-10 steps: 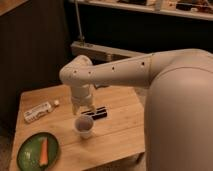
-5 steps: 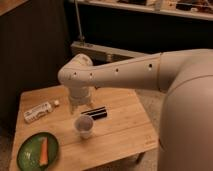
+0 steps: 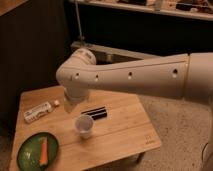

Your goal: Place the bottle in the ceramic bowl

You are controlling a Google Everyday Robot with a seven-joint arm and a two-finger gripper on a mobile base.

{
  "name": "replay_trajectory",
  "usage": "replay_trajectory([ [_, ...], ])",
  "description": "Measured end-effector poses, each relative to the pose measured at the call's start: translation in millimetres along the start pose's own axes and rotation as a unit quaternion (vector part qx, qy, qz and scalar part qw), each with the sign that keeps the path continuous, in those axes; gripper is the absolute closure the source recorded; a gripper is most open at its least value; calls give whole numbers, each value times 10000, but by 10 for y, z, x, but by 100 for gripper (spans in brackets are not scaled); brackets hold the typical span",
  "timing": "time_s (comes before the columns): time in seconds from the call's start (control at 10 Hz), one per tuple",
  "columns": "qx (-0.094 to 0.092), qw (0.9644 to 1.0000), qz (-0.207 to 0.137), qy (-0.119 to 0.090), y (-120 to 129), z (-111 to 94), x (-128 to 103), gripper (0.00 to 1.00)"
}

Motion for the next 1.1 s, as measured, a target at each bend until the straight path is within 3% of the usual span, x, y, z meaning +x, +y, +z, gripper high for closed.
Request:
replay_trajectory([
  [0.1,-9,9998,-173,-54,25,-49,-15,35],
  [0.3,-19,9998,-205,-86,46,-50,-12,35],
  [0.4,0,9995,-228,-200,30,-52,-28,35],
  [0.7,4,9935,-803,-811,-209,-19,-295,35],
  [0.9,-146,9767,-1605,-1414,-586,6,-682,35],
  [1.0,-297,9647,-2077,-1593,-690,23,-884,35],
  [1.1,-456,9453,-2648,-1849,-832,44,-1115,35],
])
